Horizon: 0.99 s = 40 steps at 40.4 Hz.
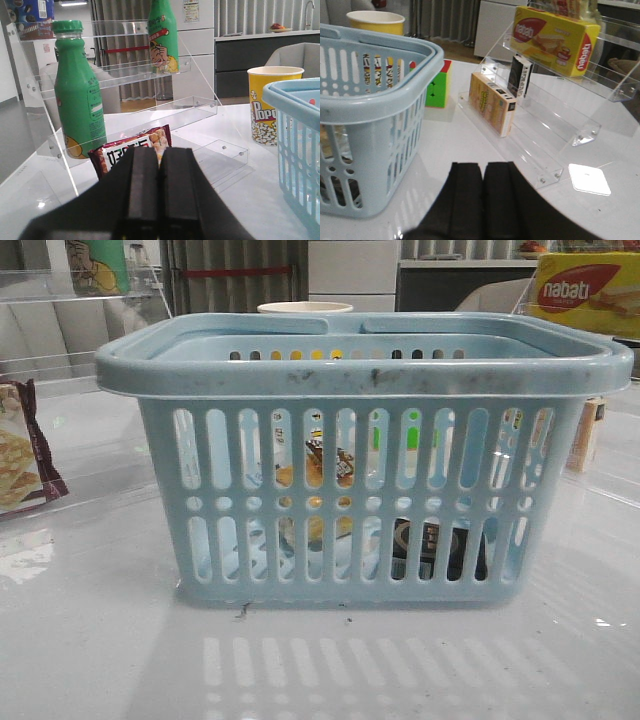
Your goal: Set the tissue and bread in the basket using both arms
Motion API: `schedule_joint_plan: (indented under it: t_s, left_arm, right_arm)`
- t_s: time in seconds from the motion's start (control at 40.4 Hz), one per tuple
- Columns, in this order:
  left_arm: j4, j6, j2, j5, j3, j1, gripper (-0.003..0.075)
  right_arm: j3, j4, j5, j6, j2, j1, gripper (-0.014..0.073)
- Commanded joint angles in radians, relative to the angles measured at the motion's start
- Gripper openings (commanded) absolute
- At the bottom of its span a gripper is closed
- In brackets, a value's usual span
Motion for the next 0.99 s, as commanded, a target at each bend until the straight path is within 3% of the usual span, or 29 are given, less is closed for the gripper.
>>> schedule_joint_plan:
  t_s: [0.0, 0.124, 0.619, 0.842, 0.966]
  left_arm:
    - [-0.009, -0.005, -0.018, -0.089, -0.001, 0.002, 0.009]
    - [-0.009, -0.005, -0.018, -0.089, -0.001, 0.002, 0.009]
    - [-0.009, -0.005, -0.017, -0.089, -0.001, 0.002, 0.009]
    - [-0.009, -0.005, -0.017, -0.089, -0.001, 0.002, 0.009]
    - [-0.009, -0.005, -0.017, -0.089, -0.001, 0.002, 0.009]
  right_arm:
    - [0.042, 0.032, -0.172, -0.006, -0.039, -0.031, 0.0055]
    - [0.108, 0.076, -0.227, -0.006, -0.075, -0.049, 0.0055]
    - [0.106, 0.081, -0.262, -0.002, -0.073, -0.031, 0.0055]
    - [0.106, -0.122, -0.27, 0.18, -0.074, -0.013, 0.0055]
    - [0.106, -0.126, -0.271, 0.189, -0.074, -0.013, 0.0055]
